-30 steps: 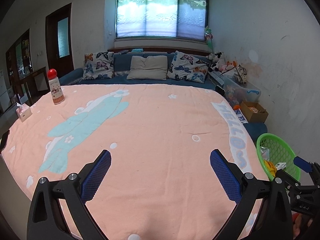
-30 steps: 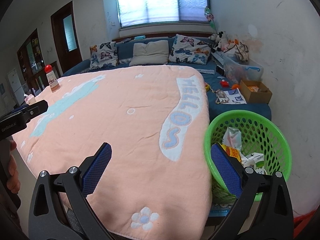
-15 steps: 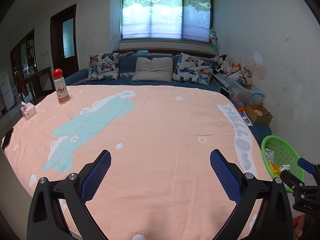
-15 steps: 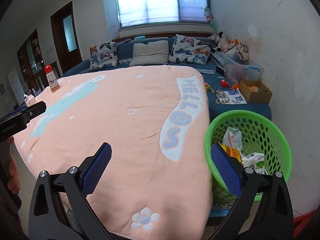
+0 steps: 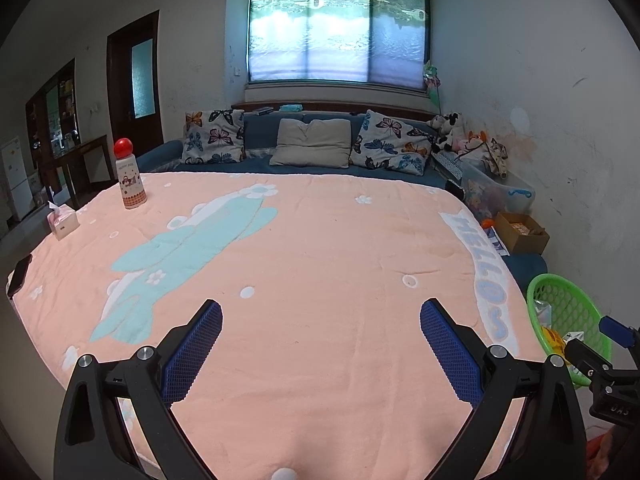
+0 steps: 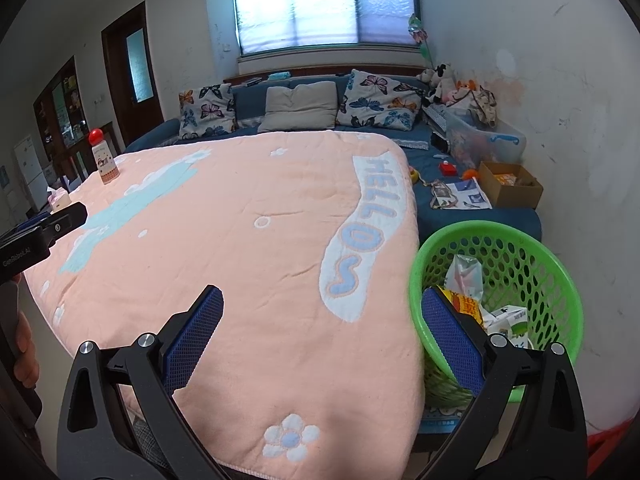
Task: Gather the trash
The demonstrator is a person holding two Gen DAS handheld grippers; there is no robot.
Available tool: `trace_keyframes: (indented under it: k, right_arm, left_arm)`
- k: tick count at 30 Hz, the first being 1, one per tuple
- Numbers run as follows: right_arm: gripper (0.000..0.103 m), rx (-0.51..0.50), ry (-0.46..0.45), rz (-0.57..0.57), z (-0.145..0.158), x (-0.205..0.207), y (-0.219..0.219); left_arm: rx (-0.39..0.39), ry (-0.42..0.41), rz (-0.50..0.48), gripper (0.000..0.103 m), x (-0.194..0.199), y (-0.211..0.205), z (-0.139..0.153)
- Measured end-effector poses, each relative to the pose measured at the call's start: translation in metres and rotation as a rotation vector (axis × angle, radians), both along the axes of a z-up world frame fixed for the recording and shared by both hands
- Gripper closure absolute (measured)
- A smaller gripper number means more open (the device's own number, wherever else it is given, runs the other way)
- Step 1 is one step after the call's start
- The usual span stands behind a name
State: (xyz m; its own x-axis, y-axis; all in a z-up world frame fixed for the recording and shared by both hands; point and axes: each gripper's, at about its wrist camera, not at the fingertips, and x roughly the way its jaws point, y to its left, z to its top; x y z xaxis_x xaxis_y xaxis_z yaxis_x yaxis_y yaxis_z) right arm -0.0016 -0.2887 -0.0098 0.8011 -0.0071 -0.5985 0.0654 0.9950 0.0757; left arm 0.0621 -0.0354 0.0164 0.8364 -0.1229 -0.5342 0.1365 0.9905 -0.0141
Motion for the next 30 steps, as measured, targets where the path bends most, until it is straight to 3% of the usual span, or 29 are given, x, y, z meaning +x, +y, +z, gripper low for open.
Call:
trace_keyframes:
  k: [30]
  right_arm:
    - [0.005, -0.022, -0.006, -0.023, -0.0001, -0.0039, -0.0063]
  left_arm:
    - [0.035, -0.027, 0.017, 0.007, -0.0022, -0.0003, -0.0002]
